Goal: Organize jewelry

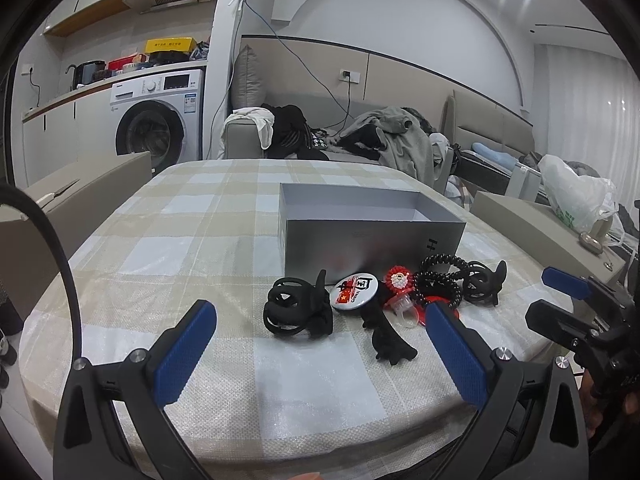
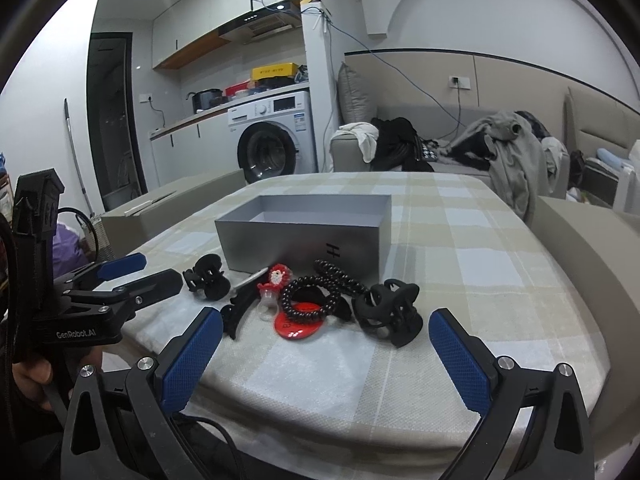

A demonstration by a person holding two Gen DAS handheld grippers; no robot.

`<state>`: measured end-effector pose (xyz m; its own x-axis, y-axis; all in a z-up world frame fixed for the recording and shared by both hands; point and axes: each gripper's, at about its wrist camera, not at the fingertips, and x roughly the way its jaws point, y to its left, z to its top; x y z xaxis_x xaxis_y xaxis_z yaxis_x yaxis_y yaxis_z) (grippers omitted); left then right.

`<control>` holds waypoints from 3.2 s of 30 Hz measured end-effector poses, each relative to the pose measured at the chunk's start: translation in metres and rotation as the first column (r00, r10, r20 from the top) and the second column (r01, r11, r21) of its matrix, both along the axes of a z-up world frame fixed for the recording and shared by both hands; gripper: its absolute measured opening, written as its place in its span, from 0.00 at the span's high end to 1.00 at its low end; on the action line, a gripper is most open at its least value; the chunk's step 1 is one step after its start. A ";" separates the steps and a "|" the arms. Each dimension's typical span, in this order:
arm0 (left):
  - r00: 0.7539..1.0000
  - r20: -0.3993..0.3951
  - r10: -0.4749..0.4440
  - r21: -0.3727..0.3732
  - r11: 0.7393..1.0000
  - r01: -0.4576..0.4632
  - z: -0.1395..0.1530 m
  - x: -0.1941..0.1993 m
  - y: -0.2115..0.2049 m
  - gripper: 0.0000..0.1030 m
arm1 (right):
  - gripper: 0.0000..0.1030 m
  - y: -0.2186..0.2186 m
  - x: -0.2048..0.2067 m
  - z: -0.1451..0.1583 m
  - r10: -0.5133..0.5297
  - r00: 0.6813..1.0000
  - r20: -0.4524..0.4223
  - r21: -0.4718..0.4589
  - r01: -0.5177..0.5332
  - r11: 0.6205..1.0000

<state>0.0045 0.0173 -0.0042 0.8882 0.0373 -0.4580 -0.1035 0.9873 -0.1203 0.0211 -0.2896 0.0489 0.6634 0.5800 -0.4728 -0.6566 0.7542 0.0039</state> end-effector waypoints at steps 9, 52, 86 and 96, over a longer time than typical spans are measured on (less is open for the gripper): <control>1.000 -0.003 0.000 -0.012 1.000 0.000 0.001 0.000 0.001 0.01 | 0.00 0.000 0.000 -0.002 0.011 1.000 0.002 0.002 -0.011 1.000; 1.000 -0.004 -0.001 -0.027 1.000 0.001 -0.002 0.011 0.007 0.02 | 0.24 0.003 0.062 -0.016 -0.082 0.992 -0.097 -0.068 0.075 0.995; 0.988 -0.155 0.019 -0.109 0.993 -0.036 -0.019 0.043 0.018 0.33 | 0.57 -0.010 0.030 0.008 0.040 0.994 -0.103 0.080 -0.031 0.996; 0.992 -0.124 0.010 -0.060 0.998 -0.017 -0.014 0.025 0.004 0.62 | 0.57 -0.013 0.031 0.010 0.026 0.996 -0.080 0.104 -0.017 0.994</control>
<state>0.0295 0.0217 -0.0180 0.8241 0.0177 -0.5662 -0.1346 0.9770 -0.1653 0.0520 -0.3028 0.0589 0.6121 0.6421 -0.4615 -0.6669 0.7328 0.1351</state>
